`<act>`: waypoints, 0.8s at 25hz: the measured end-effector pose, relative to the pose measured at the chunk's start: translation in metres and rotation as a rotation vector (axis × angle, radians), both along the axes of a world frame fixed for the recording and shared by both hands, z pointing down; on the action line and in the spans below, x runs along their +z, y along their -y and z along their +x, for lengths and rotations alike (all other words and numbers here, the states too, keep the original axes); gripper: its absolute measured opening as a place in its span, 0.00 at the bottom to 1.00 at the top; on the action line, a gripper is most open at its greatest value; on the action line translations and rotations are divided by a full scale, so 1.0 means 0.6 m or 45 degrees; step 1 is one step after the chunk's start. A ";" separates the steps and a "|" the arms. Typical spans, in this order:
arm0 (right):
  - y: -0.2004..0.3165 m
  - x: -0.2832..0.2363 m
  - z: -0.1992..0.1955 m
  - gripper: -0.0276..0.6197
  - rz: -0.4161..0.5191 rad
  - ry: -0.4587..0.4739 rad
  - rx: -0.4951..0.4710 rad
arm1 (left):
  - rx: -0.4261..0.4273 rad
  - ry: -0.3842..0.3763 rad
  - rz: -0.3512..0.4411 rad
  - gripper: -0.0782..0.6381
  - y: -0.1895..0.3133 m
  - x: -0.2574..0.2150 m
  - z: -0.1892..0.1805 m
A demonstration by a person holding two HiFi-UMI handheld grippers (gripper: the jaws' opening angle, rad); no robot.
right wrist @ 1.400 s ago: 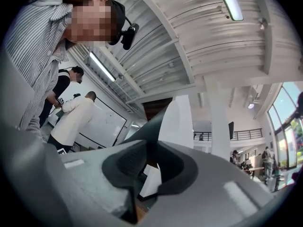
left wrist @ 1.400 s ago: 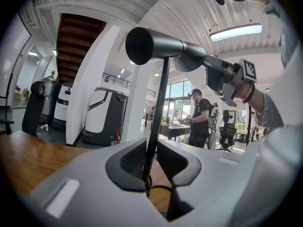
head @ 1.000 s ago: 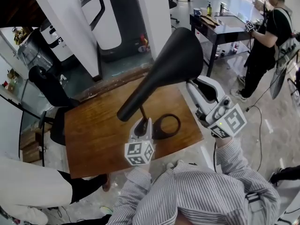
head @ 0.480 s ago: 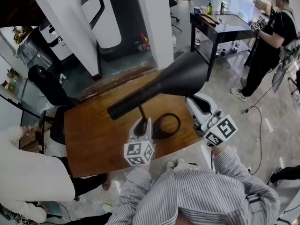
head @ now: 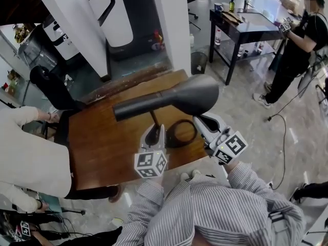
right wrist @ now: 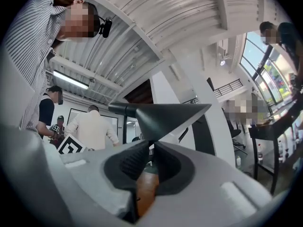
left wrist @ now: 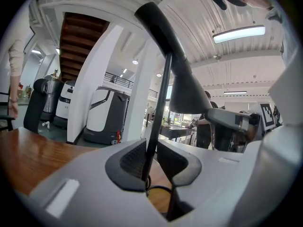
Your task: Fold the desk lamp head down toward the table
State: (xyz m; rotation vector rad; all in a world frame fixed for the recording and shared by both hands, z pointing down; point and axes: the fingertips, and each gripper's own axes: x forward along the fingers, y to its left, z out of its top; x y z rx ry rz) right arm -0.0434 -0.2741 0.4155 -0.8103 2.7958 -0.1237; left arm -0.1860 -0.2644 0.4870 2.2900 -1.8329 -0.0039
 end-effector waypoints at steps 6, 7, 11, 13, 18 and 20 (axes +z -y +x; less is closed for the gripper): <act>-0.015 0.029 -0.027 0.09 -0.059 0.000 -0.044 | -0.006 -0.004 0.000 0.21 -0.001 0.000 -0.002; -0.018 0.035 -0.034 0.09 -0.072 0.000 -0.056 | -0.004 -0.005 0.000 0.21 0.000 0.001 -0.003; -0.029 0.059 -0.057 0.08 -0.121 -0.015 -0.103 | -0.005 -0.010 -0.002 0.21 0.002 0.004 -0.003; -0.035 0.066 -0.067 0.08 -0.140 -0.021 -0.120 | -0.008 -0.010 -0.003 0.21 0.002 0.004 -0.003; -0.050 0.075 -0.093 0.07 -0.208 -0.011 -0.170 | -0.010 -0.011 -0.004 0.21 0.003 -0.002 -0.004; -0.057 0.080 -0.104 0.06 -0.222 -0.019 -0.188 | -0.007 -0.011 -0.007 0.21 0.002 -0.001 -0.004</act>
